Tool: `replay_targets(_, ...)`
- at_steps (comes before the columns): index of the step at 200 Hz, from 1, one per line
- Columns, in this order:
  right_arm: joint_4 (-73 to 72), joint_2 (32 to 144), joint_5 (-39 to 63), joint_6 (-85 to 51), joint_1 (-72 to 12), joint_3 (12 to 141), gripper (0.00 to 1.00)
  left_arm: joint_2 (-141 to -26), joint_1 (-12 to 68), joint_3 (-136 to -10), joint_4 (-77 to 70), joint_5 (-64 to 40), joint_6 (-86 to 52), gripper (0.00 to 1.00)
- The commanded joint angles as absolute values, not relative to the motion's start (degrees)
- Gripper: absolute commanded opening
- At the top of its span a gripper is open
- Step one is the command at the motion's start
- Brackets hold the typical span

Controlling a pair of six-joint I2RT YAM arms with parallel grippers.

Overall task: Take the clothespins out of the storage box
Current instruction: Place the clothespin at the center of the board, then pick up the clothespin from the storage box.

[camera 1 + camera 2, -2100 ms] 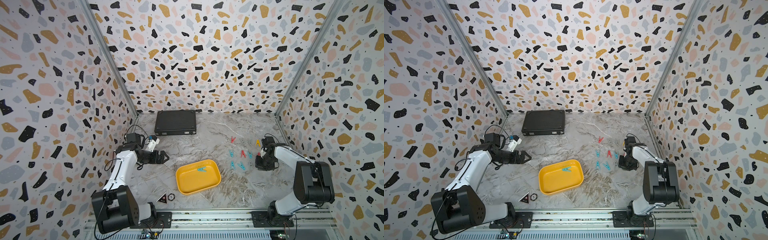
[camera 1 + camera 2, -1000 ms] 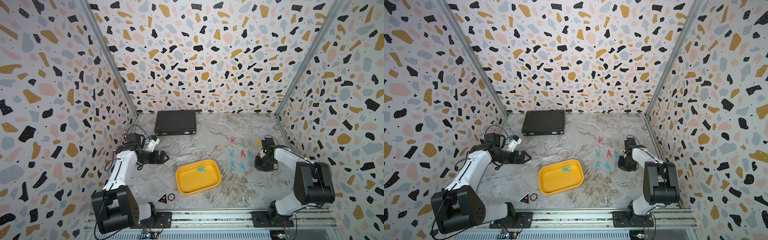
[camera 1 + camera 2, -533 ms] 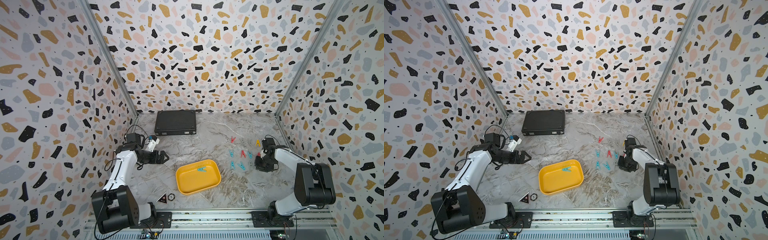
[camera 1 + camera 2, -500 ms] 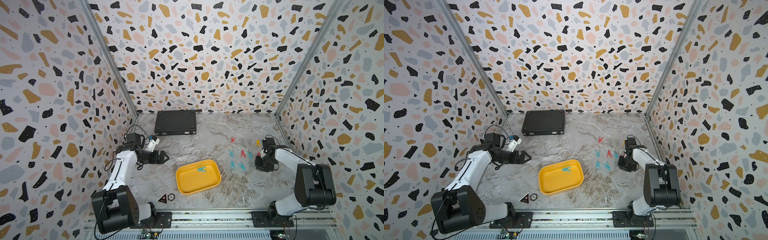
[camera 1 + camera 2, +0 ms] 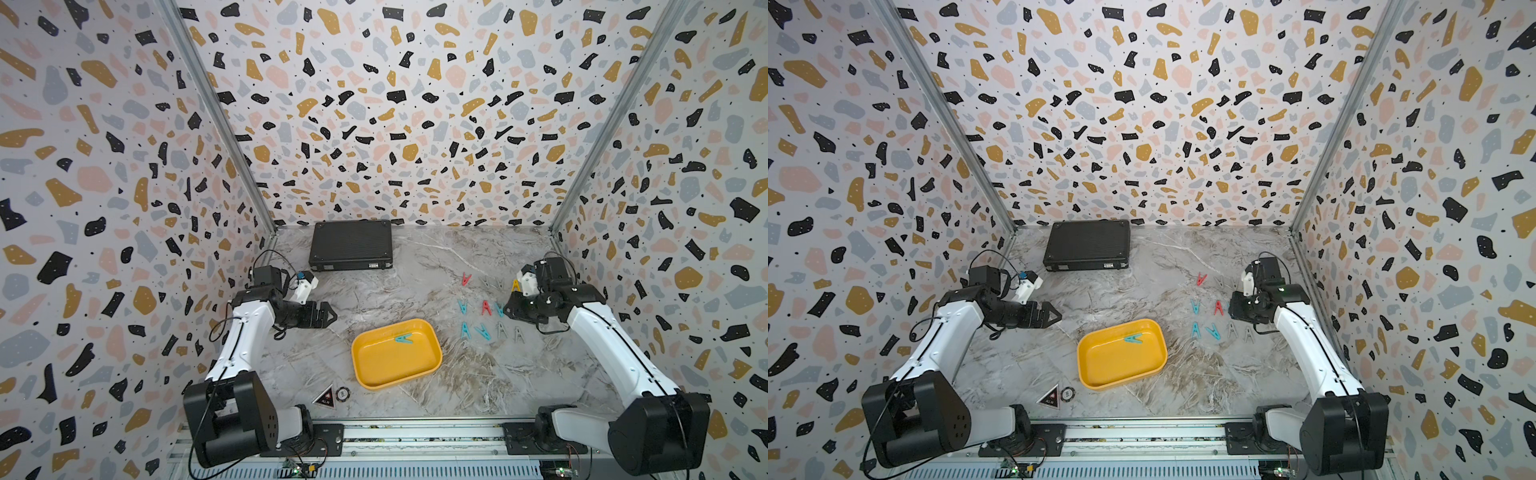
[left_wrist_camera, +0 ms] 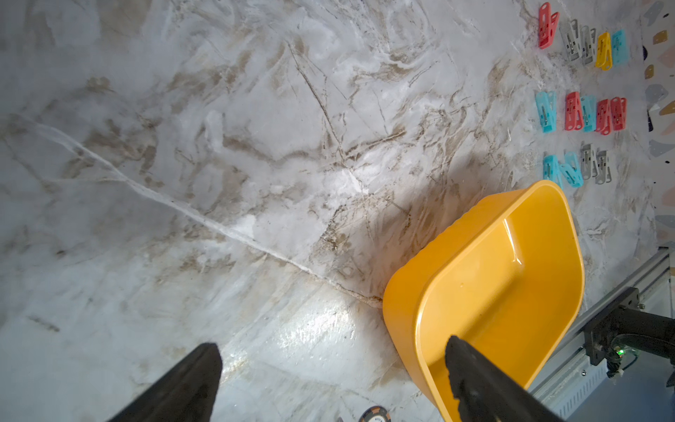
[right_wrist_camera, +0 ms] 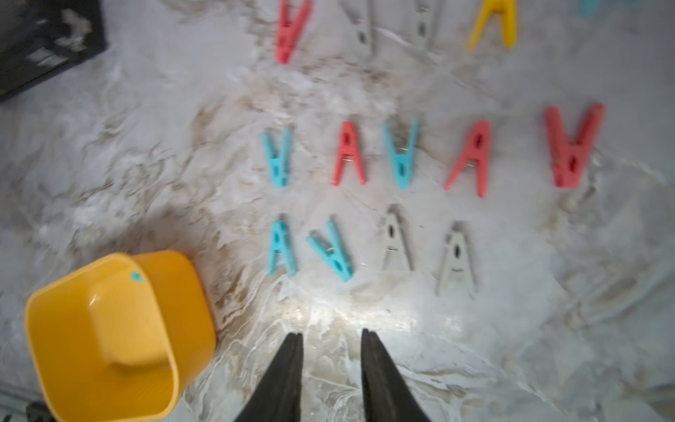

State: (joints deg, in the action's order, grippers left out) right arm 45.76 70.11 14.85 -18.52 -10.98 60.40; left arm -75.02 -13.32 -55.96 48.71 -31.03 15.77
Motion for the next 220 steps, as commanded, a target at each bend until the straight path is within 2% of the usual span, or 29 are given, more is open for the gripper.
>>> replay_targets(1, 46.46, 70.13, 19.01, -14.79, -18.86, 64.03, 0.33, -74.23, -13.0, -56.43, 47.73, -28.63, 15.22, 1.0)
replay_targets(44, 44.9, 77.02, 17.27, -8.56, -35.59, 69.28, 0.33, -73.0, -13.09, -55.95, 47.06, -26.2, 14.76, 1.0)
replay_targets(84, 46.78, 88.59, 11.97, -4.11, -46.31, 75.63, 0.32, -72.8, -13.1, -55.9, 47.16, -26.34, 14.9, 1.0)
replay_targets(153, 47.03, 105.36, 7.23, -0.85, -53.55, 84.04, 0.32, -72.51, -13.1, -55.59, 47.51, -28.72, 15.9, 1.0)
replay_targets(220, 44.88, 111.91, 4.28, 0.02, -54.61, 87.06, 0.31, -72.49, -13.09, -55.63, 47.54, -28.79, 15.97, 1.0)
